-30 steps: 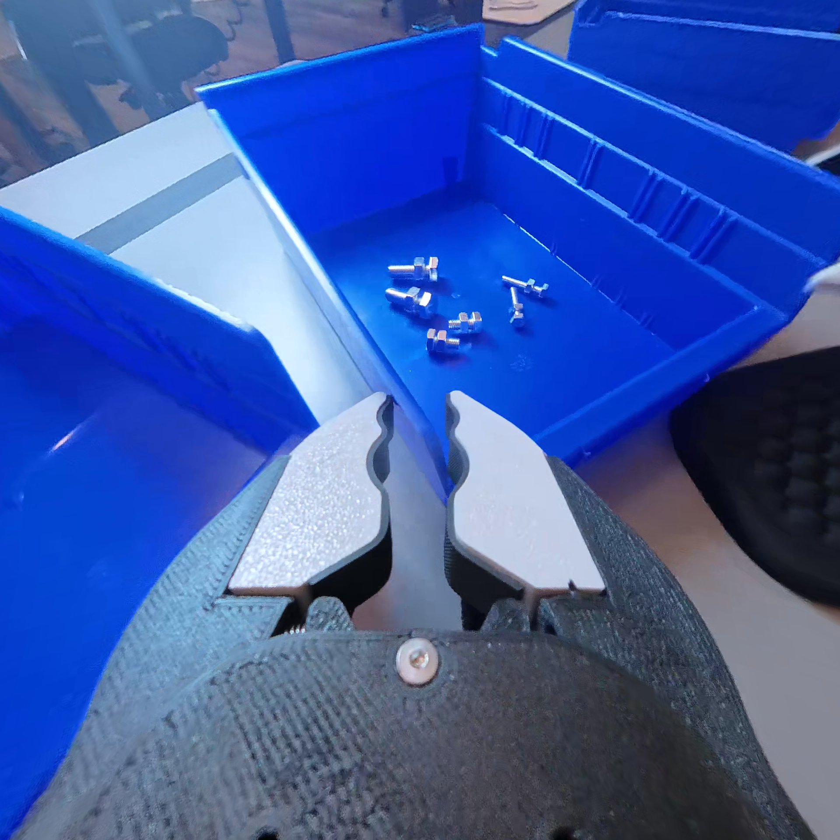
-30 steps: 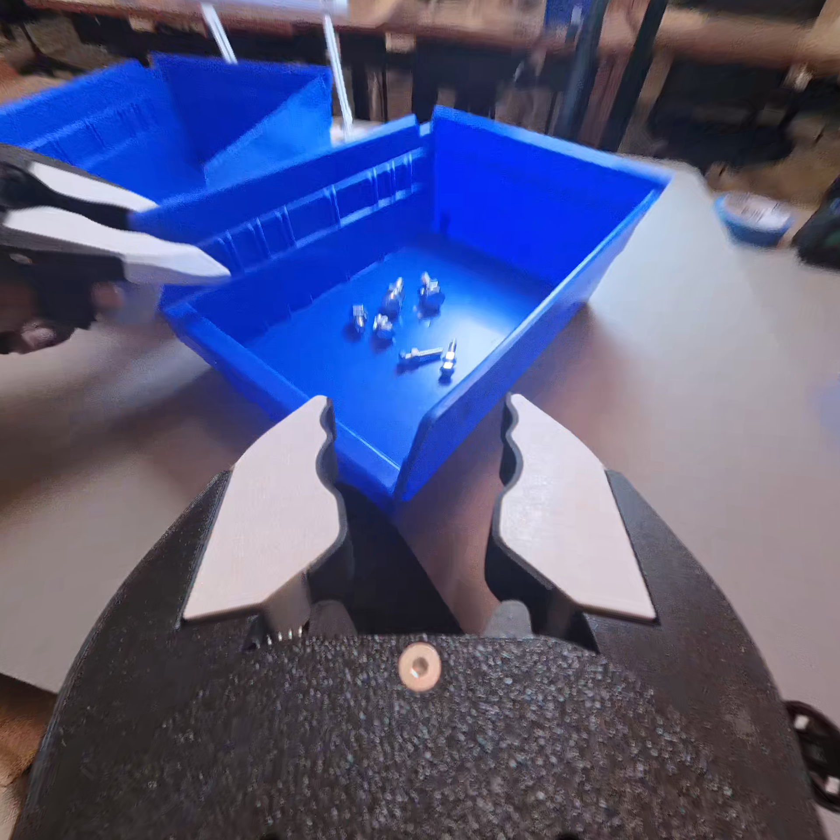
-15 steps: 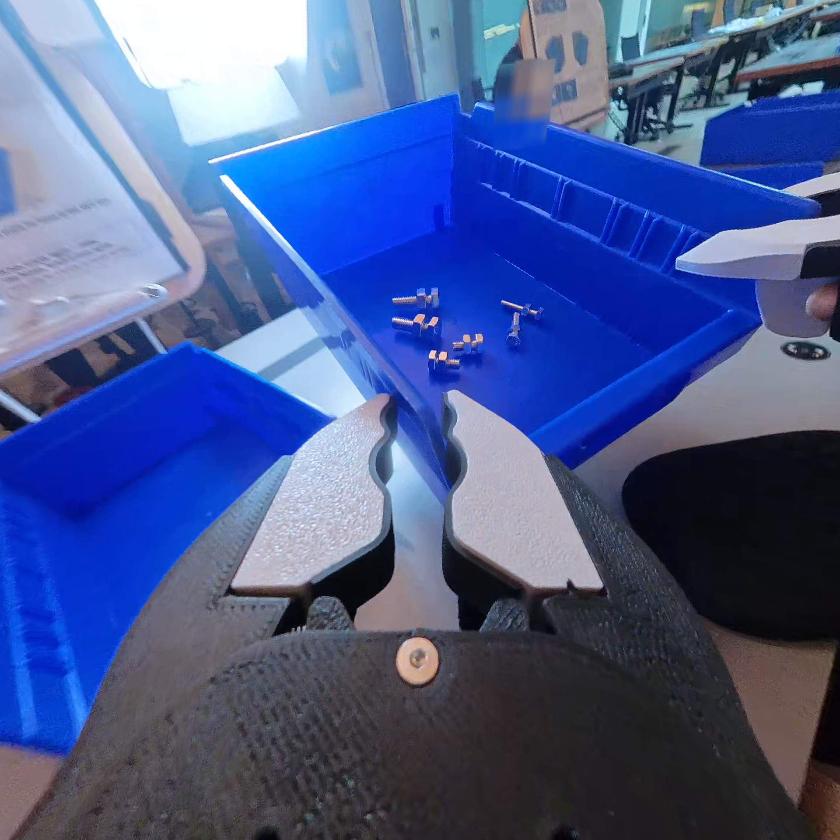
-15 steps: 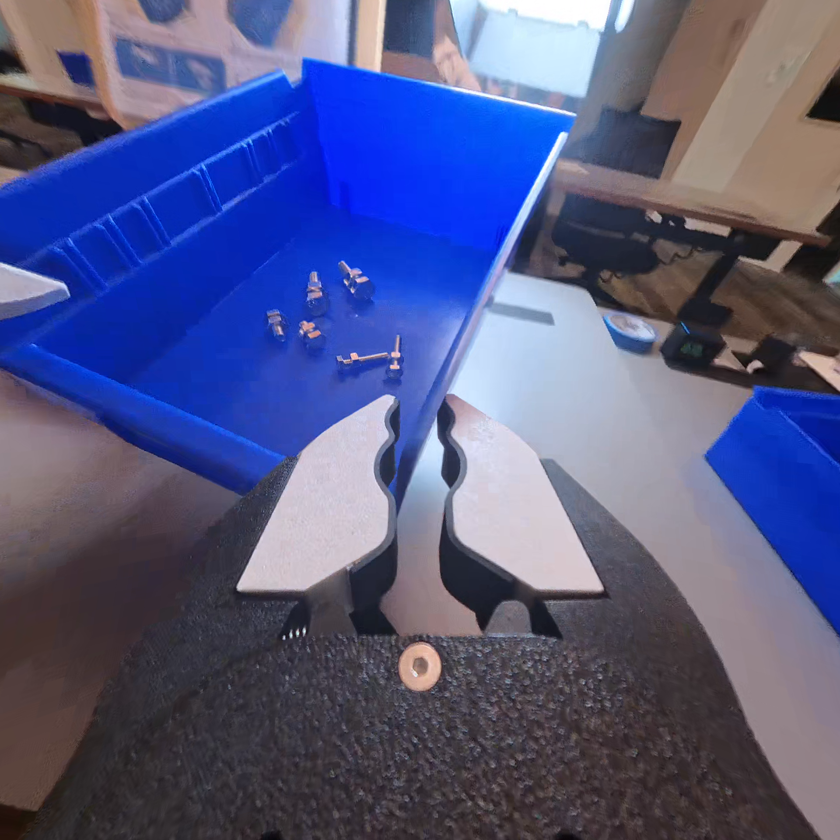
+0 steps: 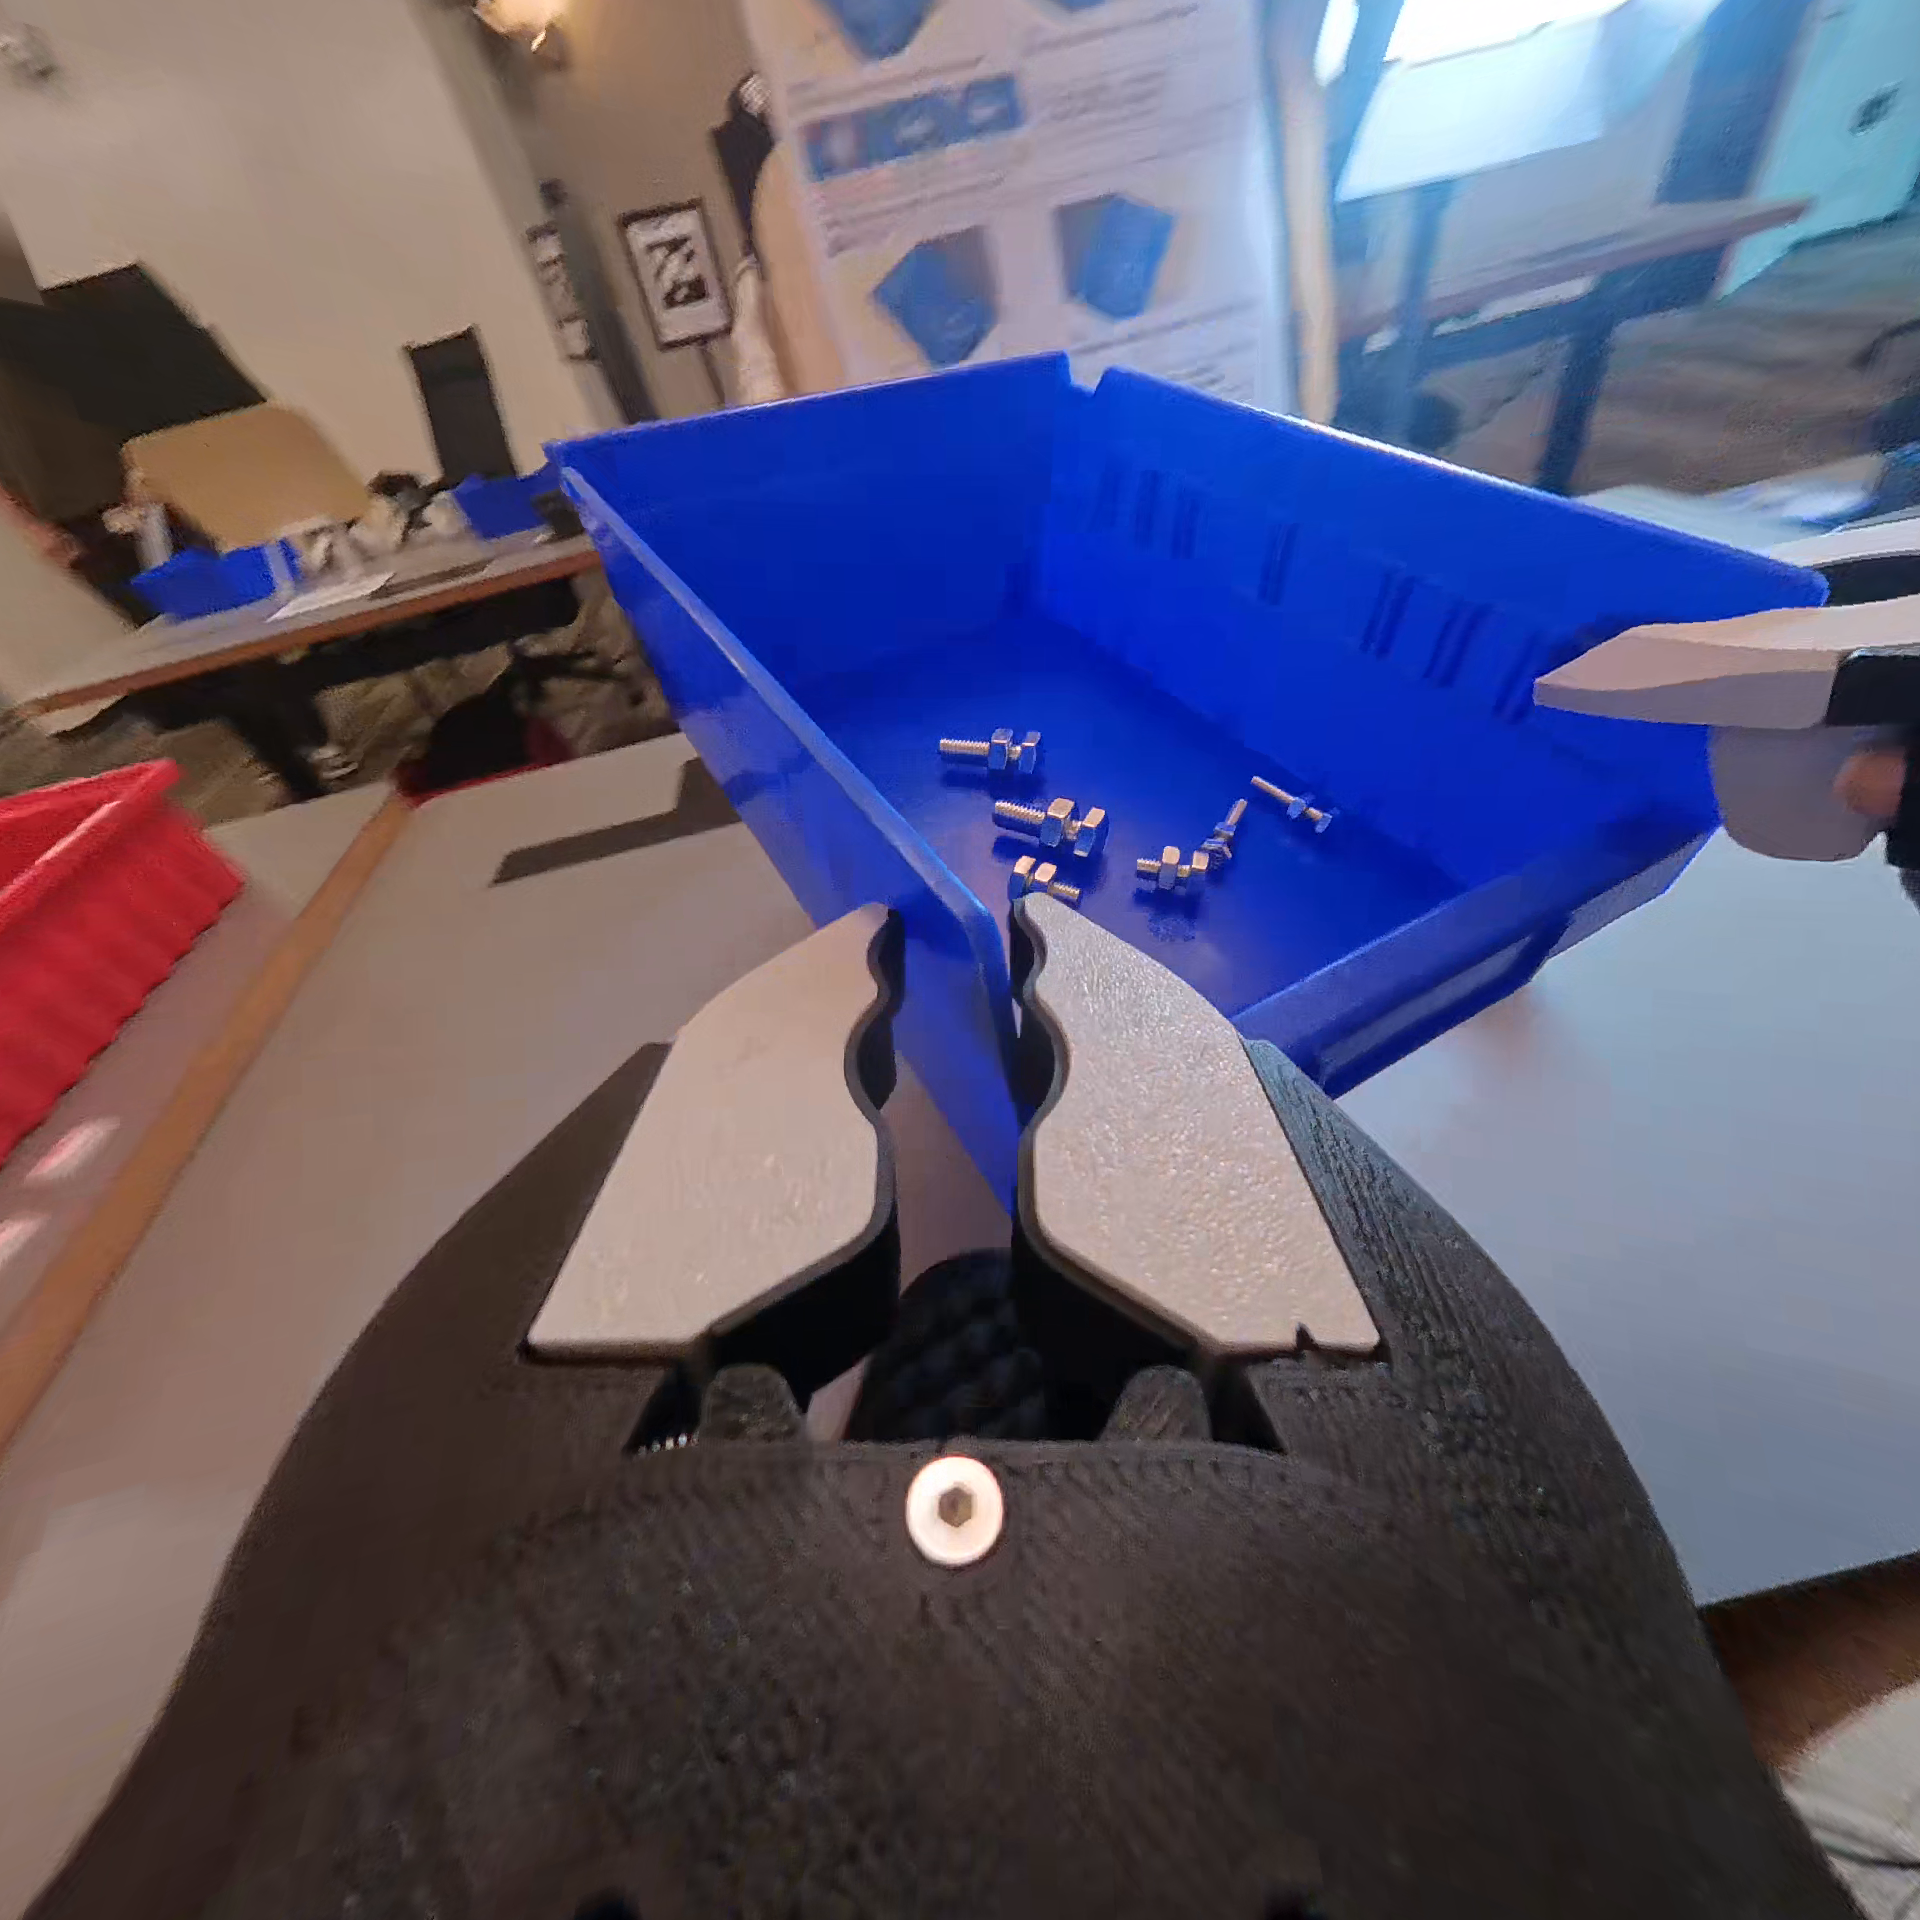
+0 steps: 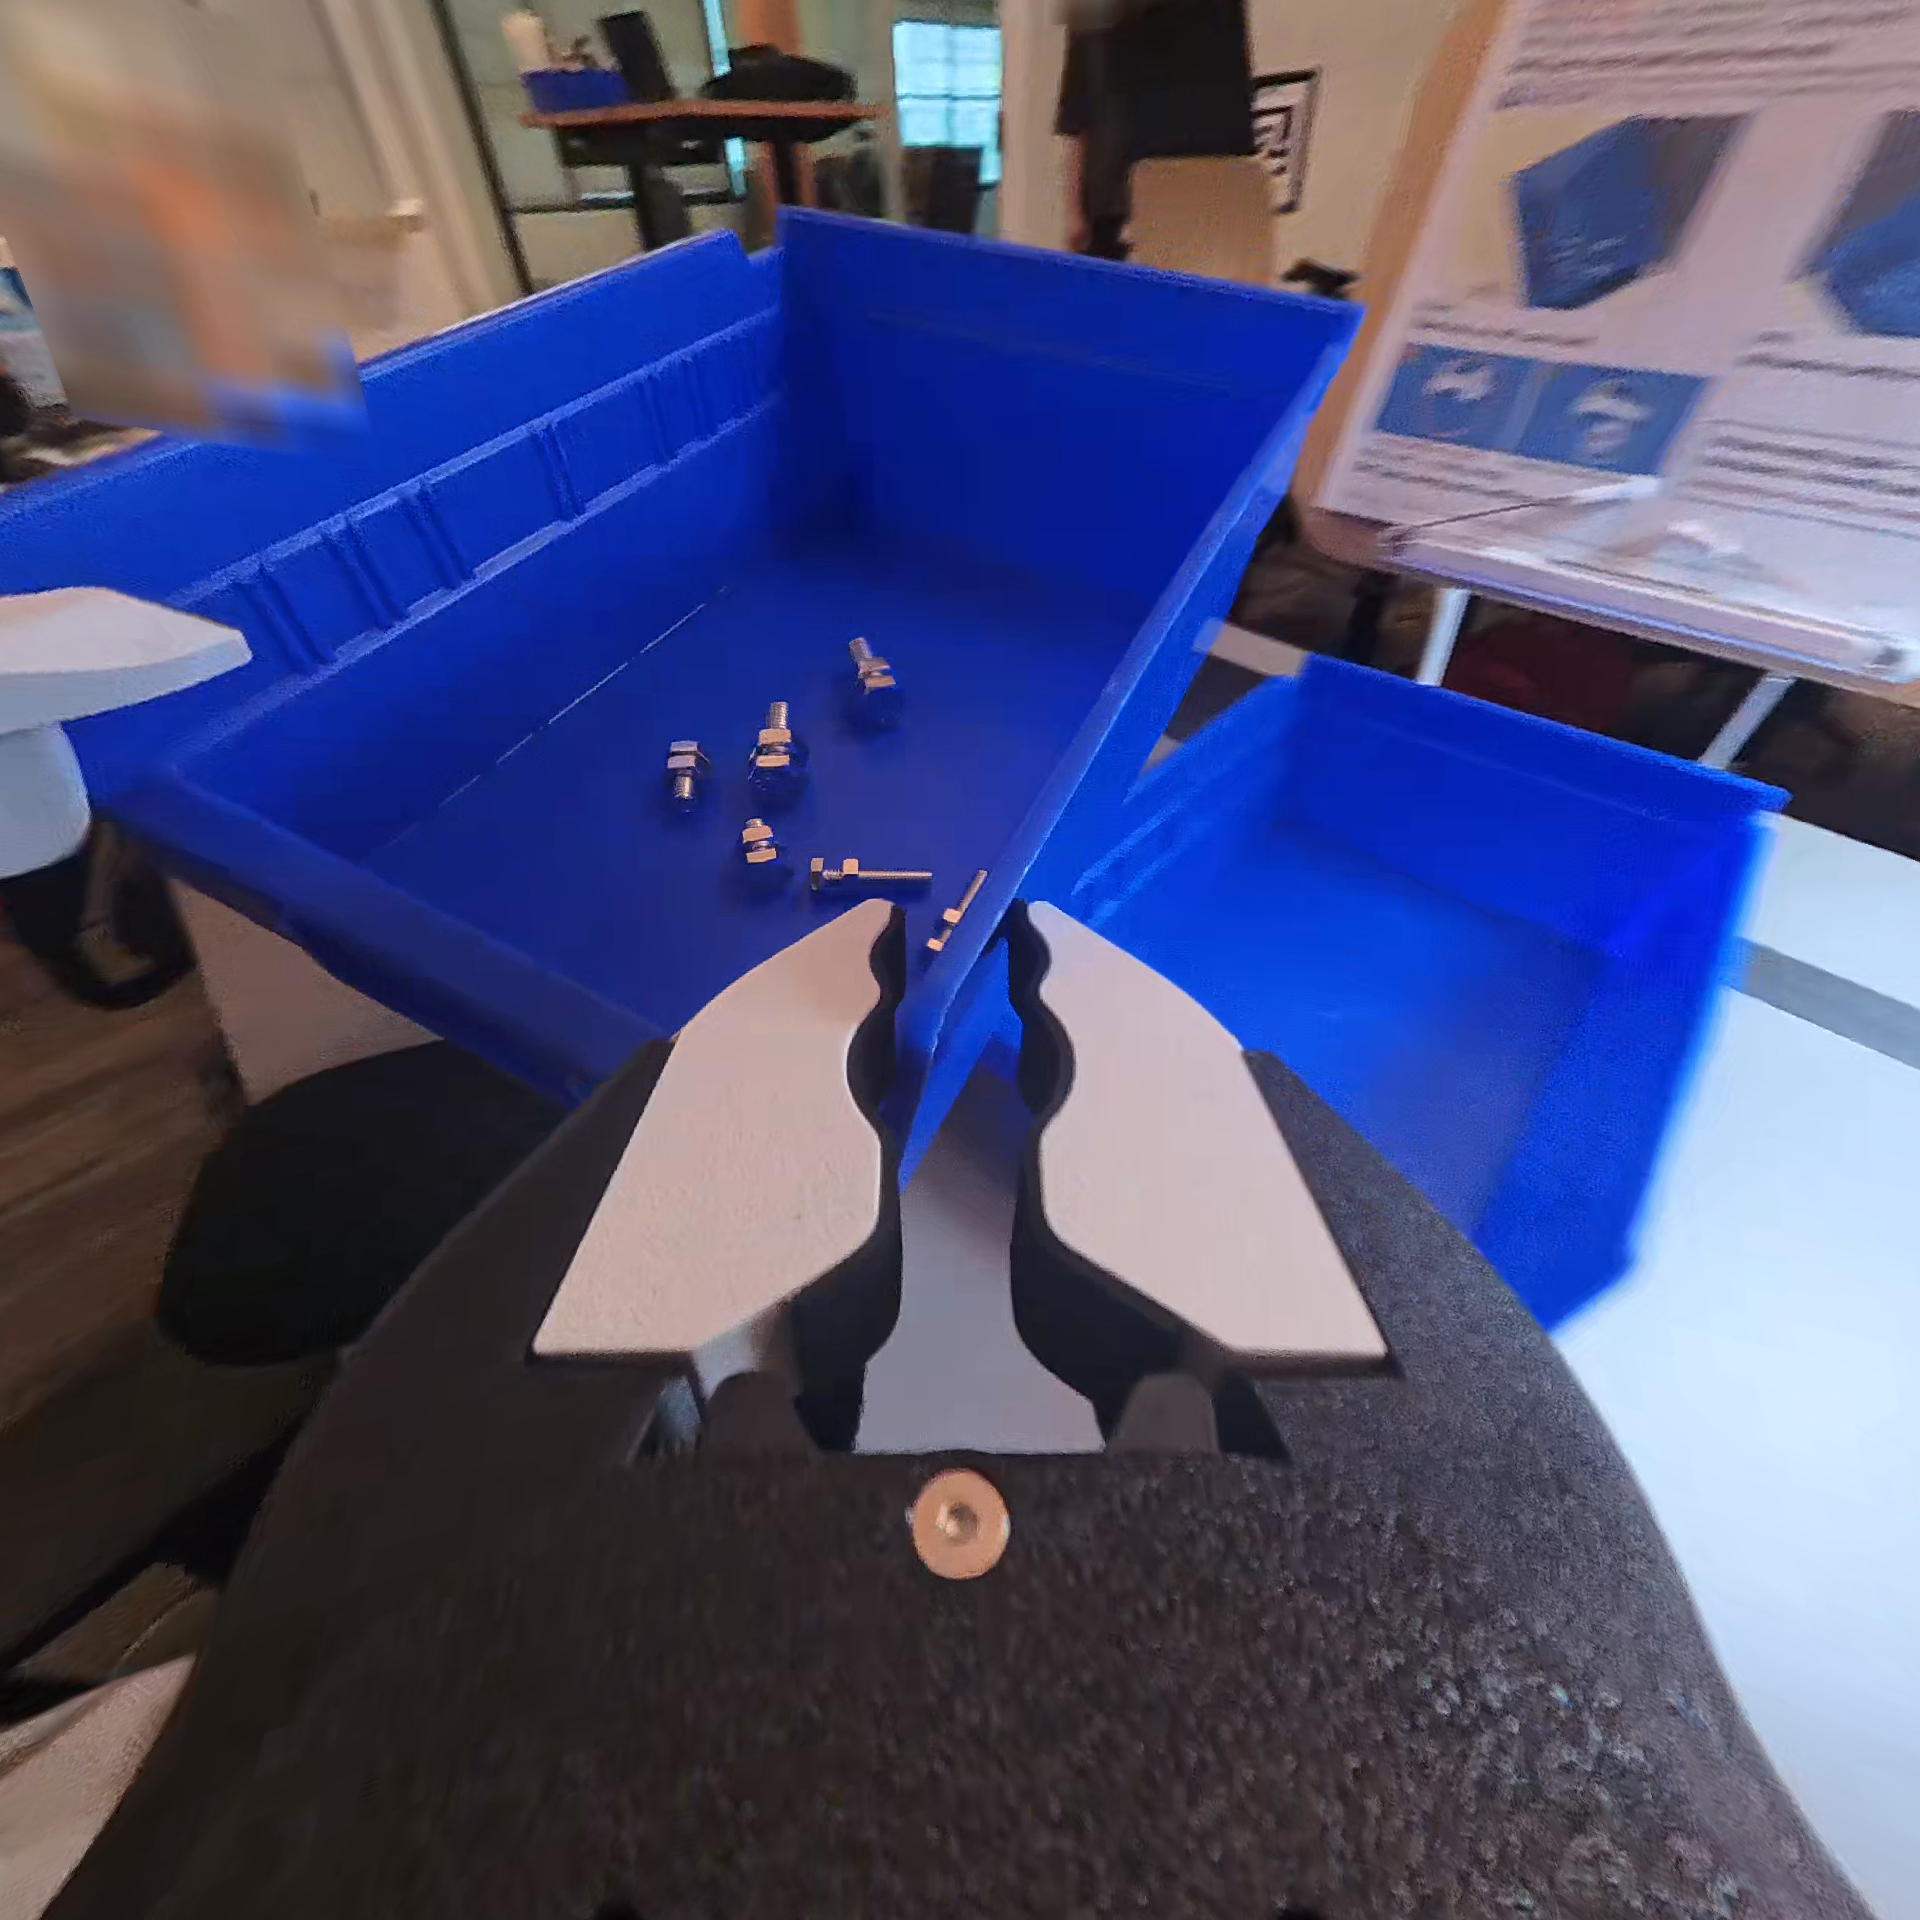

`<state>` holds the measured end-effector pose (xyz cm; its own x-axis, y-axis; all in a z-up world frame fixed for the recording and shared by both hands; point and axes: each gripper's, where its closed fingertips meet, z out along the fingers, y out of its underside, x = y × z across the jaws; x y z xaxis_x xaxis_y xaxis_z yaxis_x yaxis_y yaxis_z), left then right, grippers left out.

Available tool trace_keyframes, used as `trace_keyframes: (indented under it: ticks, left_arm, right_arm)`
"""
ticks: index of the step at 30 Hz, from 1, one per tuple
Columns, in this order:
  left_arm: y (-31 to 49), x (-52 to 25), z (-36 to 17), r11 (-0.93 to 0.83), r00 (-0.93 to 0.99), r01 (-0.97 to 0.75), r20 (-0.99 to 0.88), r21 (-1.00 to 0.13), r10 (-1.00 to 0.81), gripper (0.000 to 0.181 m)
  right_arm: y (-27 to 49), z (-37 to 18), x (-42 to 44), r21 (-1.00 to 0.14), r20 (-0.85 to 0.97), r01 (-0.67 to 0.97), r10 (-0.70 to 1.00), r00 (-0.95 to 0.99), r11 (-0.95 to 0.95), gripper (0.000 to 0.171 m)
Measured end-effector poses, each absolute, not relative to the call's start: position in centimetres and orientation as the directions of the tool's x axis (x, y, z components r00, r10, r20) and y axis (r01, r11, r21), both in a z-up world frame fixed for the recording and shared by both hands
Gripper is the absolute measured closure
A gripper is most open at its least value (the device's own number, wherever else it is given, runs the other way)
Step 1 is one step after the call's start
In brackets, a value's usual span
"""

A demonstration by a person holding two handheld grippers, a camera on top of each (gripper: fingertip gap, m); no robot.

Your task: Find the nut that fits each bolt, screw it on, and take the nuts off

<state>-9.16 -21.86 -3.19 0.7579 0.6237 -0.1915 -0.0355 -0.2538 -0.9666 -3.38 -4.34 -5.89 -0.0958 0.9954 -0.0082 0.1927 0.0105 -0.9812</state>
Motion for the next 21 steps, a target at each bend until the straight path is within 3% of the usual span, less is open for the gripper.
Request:
trace_keyframes:
  ticks: [7,16,18,19,21]
  left_arm:
    - [-29.4,-15.6,-5.3,-0.243,0.598,0.057,-0.161,-0.968,0.785,0.169]
    - [-31.9,-20.2,-12.3,-0.312,0.557,0.234,-0.136,-0.921,0.82,0.171]
    - [-31.9,-20.2,-12.7,-0.3,0.585,0.263,-0.095,-0.917,0.805,0.153]
    - [-32.1,-20.3,-12.1,-0.282,0.576,0.241,-0.097,-0.929,0.812,0.147]
    - [-32.3,-20.0,-10.3,-0.289,0.569,0.145,-0.159,-0.946,0.807,0.142]
  right_arm:
    - [-12.3,-10.7,-11.1,-0.957,-0.076,0.29,0.954,-0.289,0.012,0.151]
    - [-14.9,-17.8,-15.1,-0.916,-0.112,0.4,0.93,-0.349,0.039,0.147]
    - [-14.8,-17.9,-15.1,-0.923,-0.112,0.382,0.923,-0.367,0.04,0.143]
    - [-14.6,-17.5,-14.7,-0.933,-0.124,0.358,0.915,-0.383,0.023,0.132]
    - [-13.9,-16.7,-13.2,-0.944,-0.13,0.329,0.902,-0.411,0.014,0.124]
